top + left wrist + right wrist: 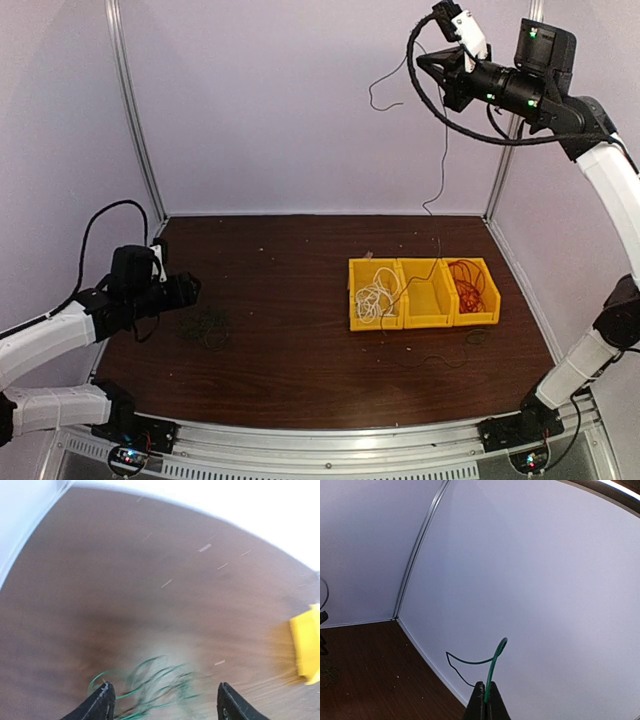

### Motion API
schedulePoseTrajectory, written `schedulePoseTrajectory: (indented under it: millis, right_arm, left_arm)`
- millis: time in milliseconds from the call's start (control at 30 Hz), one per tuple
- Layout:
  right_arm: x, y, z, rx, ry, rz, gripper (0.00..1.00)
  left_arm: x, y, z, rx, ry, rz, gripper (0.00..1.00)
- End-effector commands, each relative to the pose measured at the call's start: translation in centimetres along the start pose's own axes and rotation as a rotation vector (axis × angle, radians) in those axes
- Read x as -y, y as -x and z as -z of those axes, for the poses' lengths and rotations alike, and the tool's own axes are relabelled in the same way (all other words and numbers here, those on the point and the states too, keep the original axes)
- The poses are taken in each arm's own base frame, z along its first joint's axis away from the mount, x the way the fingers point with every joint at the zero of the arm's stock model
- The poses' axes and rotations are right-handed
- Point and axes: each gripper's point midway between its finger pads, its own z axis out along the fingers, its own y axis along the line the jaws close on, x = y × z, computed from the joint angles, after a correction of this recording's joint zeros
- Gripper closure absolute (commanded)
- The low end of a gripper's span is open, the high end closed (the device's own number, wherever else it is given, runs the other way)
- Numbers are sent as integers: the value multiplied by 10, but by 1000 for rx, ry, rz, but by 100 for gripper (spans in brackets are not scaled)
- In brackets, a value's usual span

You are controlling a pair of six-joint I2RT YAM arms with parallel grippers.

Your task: Untangle the cables

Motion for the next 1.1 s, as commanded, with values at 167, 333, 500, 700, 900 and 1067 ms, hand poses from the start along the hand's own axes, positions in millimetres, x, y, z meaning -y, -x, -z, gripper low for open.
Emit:
schedulePoseTrajectory:
  millis: [167, 333, 500, 700, 900, 1067]
  right_arm:
    - [55, 5, 18, -5, -210, 17, 100]
    - [61, 3, 23, -8, -234, 14, 100]
    - [63, -1, 25, -16, -245, 15, 100]
    - [63, -3, 27, -17, -245, 8, 100]
    - [61, 3, 31, 0, -229, -4, 100]
    - [57, 5, 31, 12, -206, -21, 100]
  left_arm:
    - [169, 59, 67, 263, -480, -256, 29]
    - [269, -1, 49, 154, -659, -360, 34]
    - [352, -75, 22, -4, -758, -419, 32]
    - [405, -156, -17, -169, -794, -397, 30]
    - [414, -177, -55, -193, -715, -330, 35]
    - [426, -188, -68, -213, -725, -347, 48]
